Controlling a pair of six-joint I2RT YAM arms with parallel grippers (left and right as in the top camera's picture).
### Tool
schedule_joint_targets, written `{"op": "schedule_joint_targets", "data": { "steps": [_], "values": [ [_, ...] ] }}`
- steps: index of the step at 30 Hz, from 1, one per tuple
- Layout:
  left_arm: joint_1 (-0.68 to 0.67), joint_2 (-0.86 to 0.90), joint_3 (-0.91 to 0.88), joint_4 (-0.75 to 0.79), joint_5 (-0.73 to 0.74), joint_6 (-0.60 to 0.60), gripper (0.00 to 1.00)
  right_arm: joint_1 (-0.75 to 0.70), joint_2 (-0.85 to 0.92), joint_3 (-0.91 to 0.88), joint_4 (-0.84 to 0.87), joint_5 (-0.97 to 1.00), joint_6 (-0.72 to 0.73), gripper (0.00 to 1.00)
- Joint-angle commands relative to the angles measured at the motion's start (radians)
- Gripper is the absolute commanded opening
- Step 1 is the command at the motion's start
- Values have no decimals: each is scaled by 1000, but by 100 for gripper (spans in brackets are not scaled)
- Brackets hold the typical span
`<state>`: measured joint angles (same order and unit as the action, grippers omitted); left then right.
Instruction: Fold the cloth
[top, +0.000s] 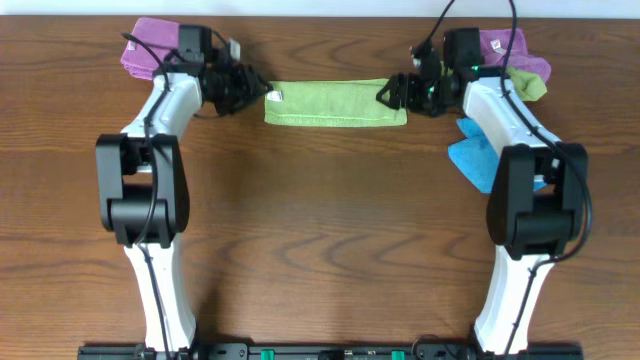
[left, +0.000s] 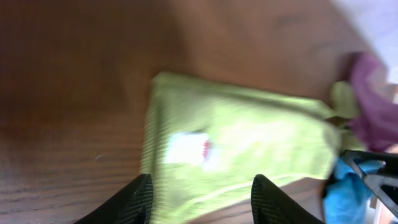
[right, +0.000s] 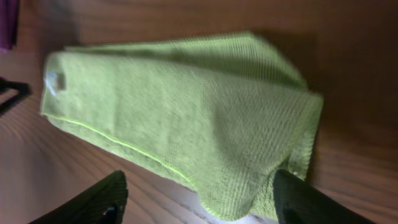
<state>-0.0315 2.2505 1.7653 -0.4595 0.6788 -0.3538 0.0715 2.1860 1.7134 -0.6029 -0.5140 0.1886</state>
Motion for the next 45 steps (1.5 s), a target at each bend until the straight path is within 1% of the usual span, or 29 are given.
{"op": "schedule_joint_targets", "data": {
  "steps": [1, 3, 4, 5, 6, 7, 8, 11, 14, 17, 33, 45],
  "values": [
    [-12, -141, 75, -1, -69, 89, 55, 14, -117, 88, -20, 117, -66, 79],
    [-31, -190, 79, -1, -176, 112, 57, 31, -142, 121, -35, 172, -77, 80],
    [-41, -204, 79, -1, -214, 127, 56, 42, -147, 131, -37, 174, -92, 76],
    [-56, -211, 79, -1, -241, 146, 50, 53, -147, 137, -36, 175, -99, 68],
    [-70, -211, 79, -2, -261, 156, 41, 63, -146, 137, -36, 178, -101, 47],
    [-89, -201, 77, -2, -300, 156, 20, 74, -137, 136, -39, 192, -101, 8],
    [-108, -188, 77, -4, -345, 156, 6, 86, -125, 136, -46, 214, -101, 1],
    [-149, -137, 77, -11, -452, 157, 6, 113, -82, 136, -71, 254, -141, 1],
    [-182, -77, 77, -38, -538, 211, 6, 130, -40, 136, -117, 355, -143, 1],
    [-198, -29, 77, -43, -541, 265, 6, 132, -7, 136, -135, 396, -146, 1],
    [-199, 66, 75, -83, -529, 256, 6, 131, 43, 131, -143, 410, -146, 1],
    [-199, 84, 21, -110, -529, 242, 6, 131, 175, 130, -162, 410, -145, 1]
  ]
}}
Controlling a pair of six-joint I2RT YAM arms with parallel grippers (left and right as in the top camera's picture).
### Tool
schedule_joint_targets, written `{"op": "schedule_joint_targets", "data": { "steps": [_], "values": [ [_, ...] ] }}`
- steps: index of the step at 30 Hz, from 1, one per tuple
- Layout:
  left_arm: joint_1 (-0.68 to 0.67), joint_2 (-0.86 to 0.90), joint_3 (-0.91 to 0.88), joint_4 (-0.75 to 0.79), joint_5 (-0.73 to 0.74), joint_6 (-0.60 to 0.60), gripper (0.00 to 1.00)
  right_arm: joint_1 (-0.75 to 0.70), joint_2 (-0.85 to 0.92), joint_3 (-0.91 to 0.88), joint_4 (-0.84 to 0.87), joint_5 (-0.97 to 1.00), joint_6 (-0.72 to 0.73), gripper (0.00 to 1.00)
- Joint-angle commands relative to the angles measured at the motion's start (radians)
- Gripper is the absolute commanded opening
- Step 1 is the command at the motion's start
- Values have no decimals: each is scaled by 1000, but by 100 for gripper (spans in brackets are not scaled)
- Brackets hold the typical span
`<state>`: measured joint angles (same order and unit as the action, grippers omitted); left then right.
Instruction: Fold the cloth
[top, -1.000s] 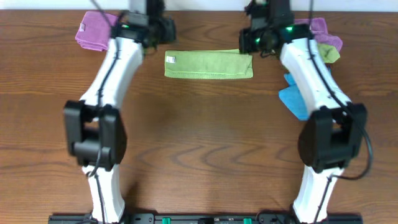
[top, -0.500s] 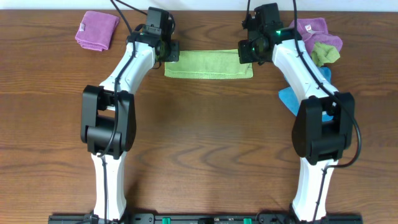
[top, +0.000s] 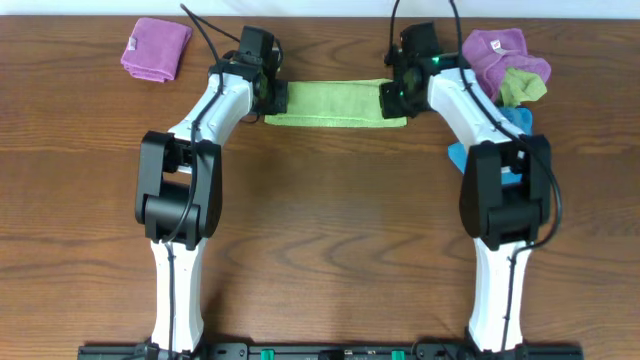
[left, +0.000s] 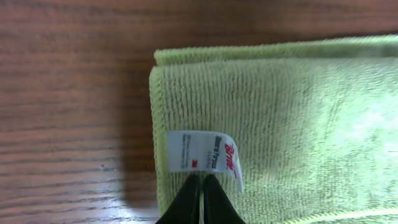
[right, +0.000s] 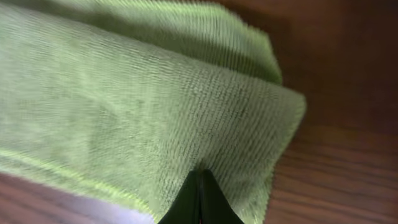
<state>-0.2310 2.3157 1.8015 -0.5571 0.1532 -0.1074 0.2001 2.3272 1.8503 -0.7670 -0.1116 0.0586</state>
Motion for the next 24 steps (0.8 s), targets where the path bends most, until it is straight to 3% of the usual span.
{"op": "schedule_joint_targets", "data": {
  "steps": [1, 8, 20, 21, 23, 24],
  "values": [
    [0, 19, -15, -18, -3, -5, 6, 2, 50, -7, 8, 7, -15, 1],
    [0, 19, -15, -39, -3, -5, 6, 3, 59, -2, 8, 6, -4, 1],
    [0, 19, -16, -118, -11, -34, 6, -17, -199, 2, -16, 4, -5, 3],
    [0, 19, -16, -119, -25, -44, 6, -27, -201, 2, -21, 3, -4, 11],
    [0, 19, -16, -114, -51, -54, 6, -61, -198, 1, -41, -20, -4, 42],
    [1, 19, -16, -109, -52, -54, 6, -82, -193, 1, -50, -63, -4, 47]
  ]
}}
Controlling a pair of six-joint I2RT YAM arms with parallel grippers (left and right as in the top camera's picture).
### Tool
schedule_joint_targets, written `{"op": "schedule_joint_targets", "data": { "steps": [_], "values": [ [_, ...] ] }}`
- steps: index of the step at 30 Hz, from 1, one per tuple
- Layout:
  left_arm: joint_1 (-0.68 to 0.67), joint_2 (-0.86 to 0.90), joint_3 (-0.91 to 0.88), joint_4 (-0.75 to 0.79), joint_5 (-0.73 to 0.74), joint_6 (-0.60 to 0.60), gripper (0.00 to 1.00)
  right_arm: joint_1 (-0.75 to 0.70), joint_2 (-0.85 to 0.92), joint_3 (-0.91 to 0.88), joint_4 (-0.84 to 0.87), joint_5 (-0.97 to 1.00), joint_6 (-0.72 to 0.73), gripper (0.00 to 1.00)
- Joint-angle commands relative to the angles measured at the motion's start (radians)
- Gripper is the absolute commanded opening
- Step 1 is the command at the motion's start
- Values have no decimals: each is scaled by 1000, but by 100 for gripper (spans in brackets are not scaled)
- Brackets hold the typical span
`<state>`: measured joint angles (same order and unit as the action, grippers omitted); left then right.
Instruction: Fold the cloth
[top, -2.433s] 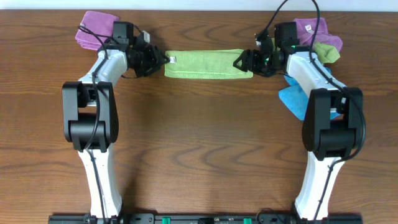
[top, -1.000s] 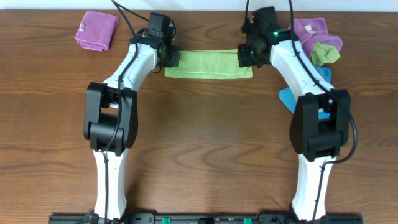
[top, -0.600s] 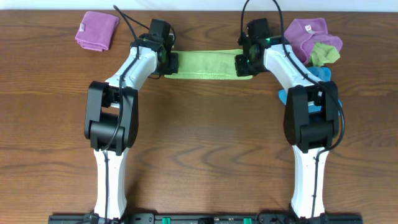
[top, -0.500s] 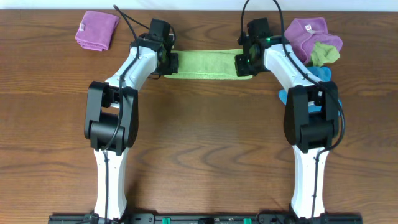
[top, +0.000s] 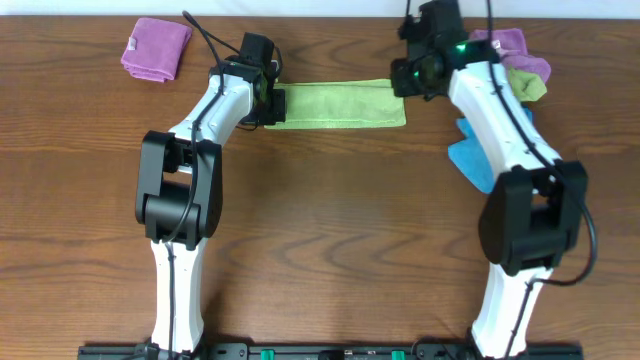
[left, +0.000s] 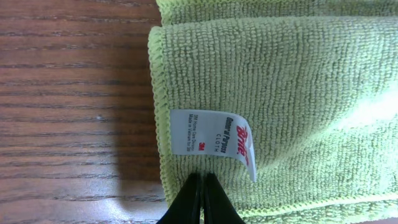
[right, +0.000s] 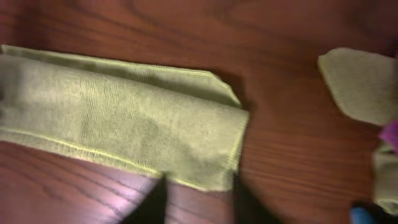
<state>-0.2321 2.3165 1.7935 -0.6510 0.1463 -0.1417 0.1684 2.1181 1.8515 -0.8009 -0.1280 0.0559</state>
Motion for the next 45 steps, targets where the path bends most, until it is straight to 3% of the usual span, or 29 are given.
{"op": "schedule_joint_targets", "data": {
  "steps": [1, 2, 5, 11, 27, 34, 37, 39, 45],
  "values": [
    [2, 18, -8, -9, -45, -20, 6, -73, 22, 0, -20, -93, -2, 55],
    [2, 18, -8, -1, -45, -20, 6, -101, 29, 0, -22, -151, -2, 64],
    [2, 18, -8, 9, -42, -40, 6, -175, 62, 0, -21, -352, -30, 69],
    [2, 18, -8, 9, -42, -43, 6, -244, 192, 0, -28, -587, -27, 67],
    [2, 18, -8, 24, -42, -46, 6, -162, 335, 0, 157, -654, 90, 70],
    [2, 18, -8, 27, -42, -46, 6, -137, 335, 0, 235, -646, 143, 55],
    [2, 18, -8, 27, -42, -46, 6, -128, 335, 0, 251, -631, 158, 31],
    [2, 18, -8, 27, -42, -46, 6, -125, 335, 0, 262, -631, 175, 2],
    [-1, 18, -8, 27, -41, -103, 6, -119, 316, 58, 215, -639, 214, 1]
  ]
}}
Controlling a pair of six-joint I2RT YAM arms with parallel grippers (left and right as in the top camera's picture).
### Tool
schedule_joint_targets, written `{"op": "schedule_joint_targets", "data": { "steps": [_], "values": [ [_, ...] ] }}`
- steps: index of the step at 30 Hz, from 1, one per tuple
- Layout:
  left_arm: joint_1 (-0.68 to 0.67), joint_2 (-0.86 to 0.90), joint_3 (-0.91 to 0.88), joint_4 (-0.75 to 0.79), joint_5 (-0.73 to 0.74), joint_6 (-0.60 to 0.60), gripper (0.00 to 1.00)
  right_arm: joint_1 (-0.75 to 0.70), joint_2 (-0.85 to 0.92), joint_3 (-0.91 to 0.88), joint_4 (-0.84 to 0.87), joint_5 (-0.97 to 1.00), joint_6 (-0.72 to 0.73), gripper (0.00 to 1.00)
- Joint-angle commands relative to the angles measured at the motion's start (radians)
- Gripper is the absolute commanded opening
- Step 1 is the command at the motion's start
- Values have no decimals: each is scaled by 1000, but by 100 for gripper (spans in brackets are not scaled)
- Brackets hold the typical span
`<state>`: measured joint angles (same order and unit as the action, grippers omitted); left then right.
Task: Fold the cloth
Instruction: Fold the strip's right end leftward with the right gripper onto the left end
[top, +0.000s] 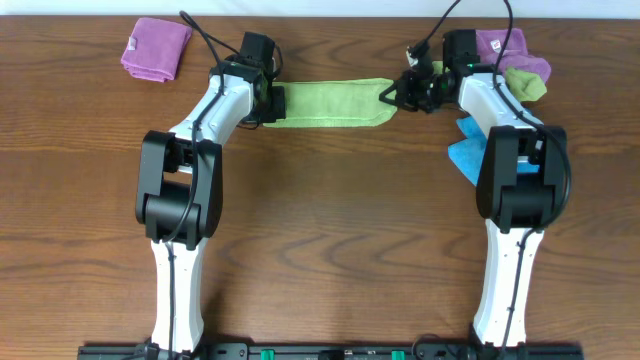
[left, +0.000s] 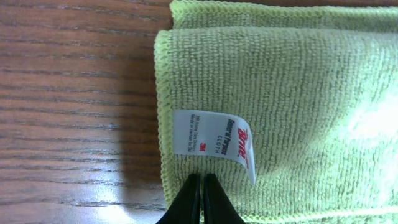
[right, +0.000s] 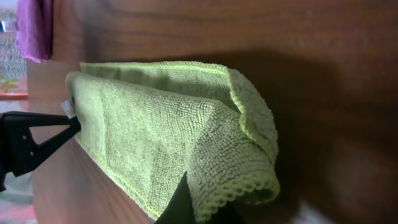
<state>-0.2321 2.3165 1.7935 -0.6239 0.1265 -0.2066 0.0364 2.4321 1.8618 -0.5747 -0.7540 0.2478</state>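
A light green cloth (top: 330, 102), folded into a long narrow strip, lies at the table's far middle. My left gripper (top: 275, 103) is shut on its left end; in the left wrist view the closed fingertips (left: 202, 186) pinch the hem just below a white label (left: 211, 140). My right gripper (top: 388, 95) is shut on the right end, which is raised and curled over (right: 249, 162). The right wrist view looks along the strip to the left gripper's black fingers (right: 31, 140).
A folded purple cloth (top: 157, 47) lies at the far left. Beside the right arm are another purple cloth (top: 515, 48), an olive-green one (top: 528, 82) and a blue one (top: 470, 155). The table is dark wood (top: 320, 220).
The right gripper was open above the strip's right end, off the cloth. Now it is shut on that end, which is lifted and curled inward. The left gripper still holds its end.
Both grippers first stood open at the two ends of the folded strip. Then both were shut on the ends. The right one then was off the cloth, raised above it, while the left kept its hold. Now the right holds the right end again.
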Motion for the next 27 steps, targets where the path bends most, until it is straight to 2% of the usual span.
{"op": "schedule_joint_targets", "data": {
  "steps": [1, 7, 14, 21, 27],
  "values": [
    [-5, 18, -8, 0, -19, -45, 6, 19, -8, 72, -33, -13, 13, 1],
    [-65, 18, -8, 10, 17, -64, 6, 114, -68, 226, -202, 129, -55, 1],
    [-98, 18, -8, 13, 17, -105, 6, 223, -69, 246, -223, 203, -70, 1],
    [-76, 16, -5, 8, 27, -105, 6, 218, -72, 261, -257, 204, -74, 1],
    [-66, -43, 20, 12, 105, -105, 6, 217, -72, 297, -283, 208, -89, 1]
  ]
}}
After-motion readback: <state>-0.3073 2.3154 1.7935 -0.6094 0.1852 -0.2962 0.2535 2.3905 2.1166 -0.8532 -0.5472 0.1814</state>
